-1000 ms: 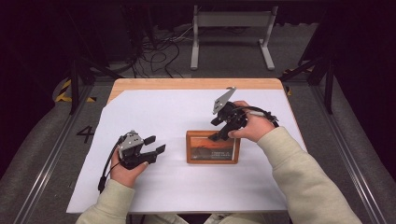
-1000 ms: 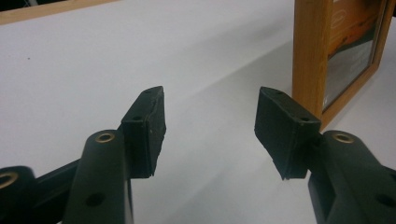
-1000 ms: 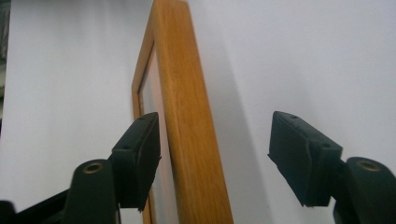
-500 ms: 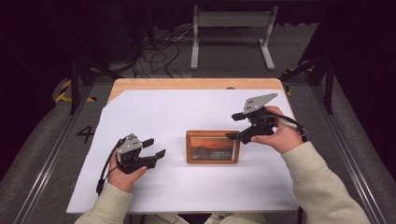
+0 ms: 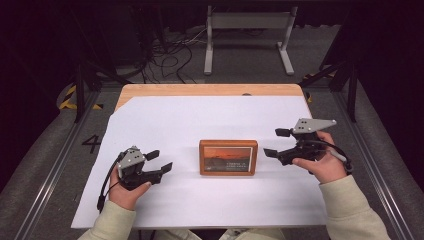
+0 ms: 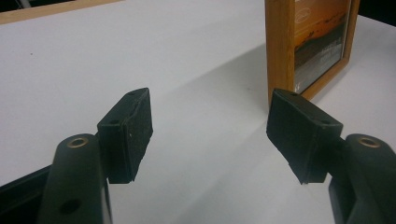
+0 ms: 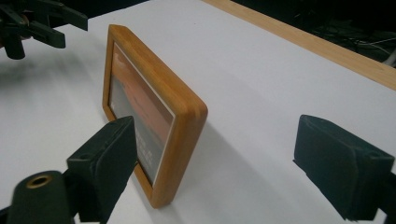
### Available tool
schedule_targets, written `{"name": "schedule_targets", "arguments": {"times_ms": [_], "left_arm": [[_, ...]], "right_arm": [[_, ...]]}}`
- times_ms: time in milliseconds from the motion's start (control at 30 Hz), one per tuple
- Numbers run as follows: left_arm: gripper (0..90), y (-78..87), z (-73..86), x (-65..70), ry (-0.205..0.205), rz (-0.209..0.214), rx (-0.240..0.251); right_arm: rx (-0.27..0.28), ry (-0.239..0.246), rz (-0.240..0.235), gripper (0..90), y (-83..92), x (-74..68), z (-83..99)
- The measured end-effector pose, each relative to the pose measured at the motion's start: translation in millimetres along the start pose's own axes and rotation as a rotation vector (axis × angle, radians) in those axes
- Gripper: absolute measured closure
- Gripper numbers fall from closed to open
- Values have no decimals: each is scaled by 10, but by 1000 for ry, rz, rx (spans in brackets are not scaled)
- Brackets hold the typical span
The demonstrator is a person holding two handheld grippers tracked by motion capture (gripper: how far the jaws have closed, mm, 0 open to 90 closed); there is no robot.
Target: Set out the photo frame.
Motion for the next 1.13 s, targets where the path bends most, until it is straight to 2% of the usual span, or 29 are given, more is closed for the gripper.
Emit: {"name": "schedule_targets", "arguments": {"times_ms": [33,233,333,500,667,800,967,1133], "left_arm": [[319,6,2,-3,-9,2,-1],[319,35,18,-2,-2,4,2],[319,40,19,-19,-4,-2,4],[317,32,31,-21,-10,-3,0],[318,16,53,-42,-13,-14,2],[319,-3,82,-49,-11,-12,-12],[320,-6,85,-53,-7,-13,-11],[320,-12,102,-68,-2,-23,-18]], "right_arm": [[6,-2,8,128,26,8,37],[42,-18,39,116,134,22,228],[52,-32,85,111,178,49,391],[66,-37,138,111,195,80,520],[48,-30,160,111,176,119,669],[60,-15,190,111,153,177,756],[61,-15,192,110,107,173,813],[71,-12,195,110,104,161,789]]}}
Point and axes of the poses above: each handheld gripper's, and its own axes: y roughly backward along the jaws, z roughly out of its underside, x roughly to its right, the point moved 8 cm from there along -y, roughly forward along the jaws, and after that the axes turned 10 degrees about x, right-handed, at the moved point
